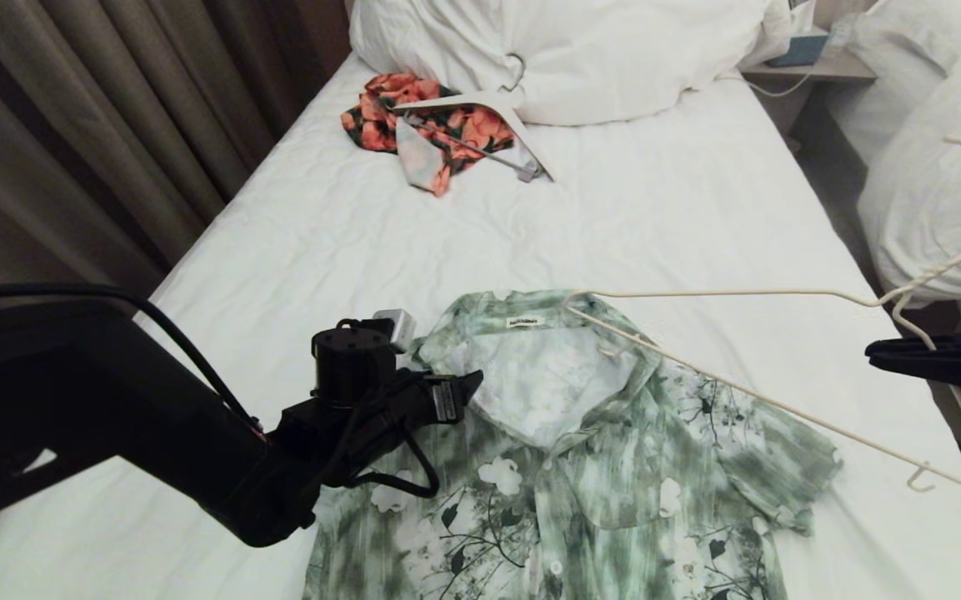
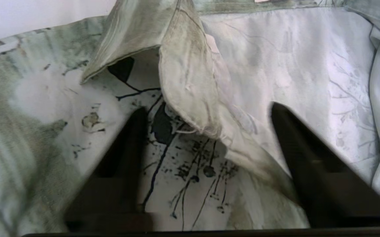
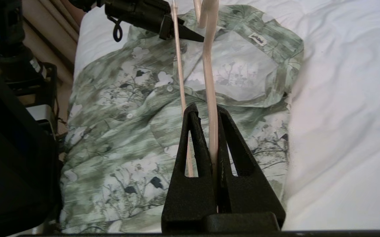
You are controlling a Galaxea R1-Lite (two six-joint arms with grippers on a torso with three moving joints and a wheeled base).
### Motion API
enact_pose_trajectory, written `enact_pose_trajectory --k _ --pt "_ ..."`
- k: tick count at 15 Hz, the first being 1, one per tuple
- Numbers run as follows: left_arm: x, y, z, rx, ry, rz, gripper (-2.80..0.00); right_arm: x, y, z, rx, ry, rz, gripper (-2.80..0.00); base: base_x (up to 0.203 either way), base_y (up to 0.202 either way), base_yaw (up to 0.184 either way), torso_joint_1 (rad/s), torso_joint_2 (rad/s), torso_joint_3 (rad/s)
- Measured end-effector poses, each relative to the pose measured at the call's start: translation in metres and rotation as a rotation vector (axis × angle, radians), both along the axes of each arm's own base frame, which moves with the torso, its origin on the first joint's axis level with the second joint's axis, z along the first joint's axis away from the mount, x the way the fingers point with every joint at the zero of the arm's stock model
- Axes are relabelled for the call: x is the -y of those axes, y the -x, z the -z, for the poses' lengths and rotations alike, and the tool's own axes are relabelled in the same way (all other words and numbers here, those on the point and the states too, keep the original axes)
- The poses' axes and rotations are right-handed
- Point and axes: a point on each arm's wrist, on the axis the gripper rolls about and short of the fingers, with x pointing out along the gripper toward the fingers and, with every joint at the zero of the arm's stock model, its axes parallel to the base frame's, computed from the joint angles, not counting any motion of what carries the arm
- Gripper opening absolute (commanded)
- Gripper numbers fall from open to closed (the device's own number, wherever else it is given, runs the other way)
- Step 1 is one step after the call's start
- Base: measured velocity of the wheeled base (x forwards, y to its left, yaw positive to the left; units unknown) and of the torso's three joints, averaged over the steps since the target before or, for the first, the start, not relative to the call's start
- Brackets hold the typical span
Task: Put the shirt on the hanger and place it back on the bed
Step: Lift the shirt and hanger
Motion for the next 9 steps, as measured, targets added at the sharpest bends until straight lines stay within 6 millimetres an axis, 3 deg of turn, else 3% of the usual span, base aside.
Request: enact_pose_trajectory --k 5,9 --pt "0.001 -0.002 0.001 -0.001 -0.002 0.0 -2.8 -0.002 -0.004 0.003 -0.013 -0.006 -0.014 -2.8 0.0 0.0 0.0 0.0 0.0 0.0" --pt "0.0 0.006 -0.022 0.008 0.002 0.008 -2.8 -0.009 -0.009 0.007 -0.046 -0.017 -0.045 -2.8 0.0 0.0 0.0 0.0 0.0 0.0"
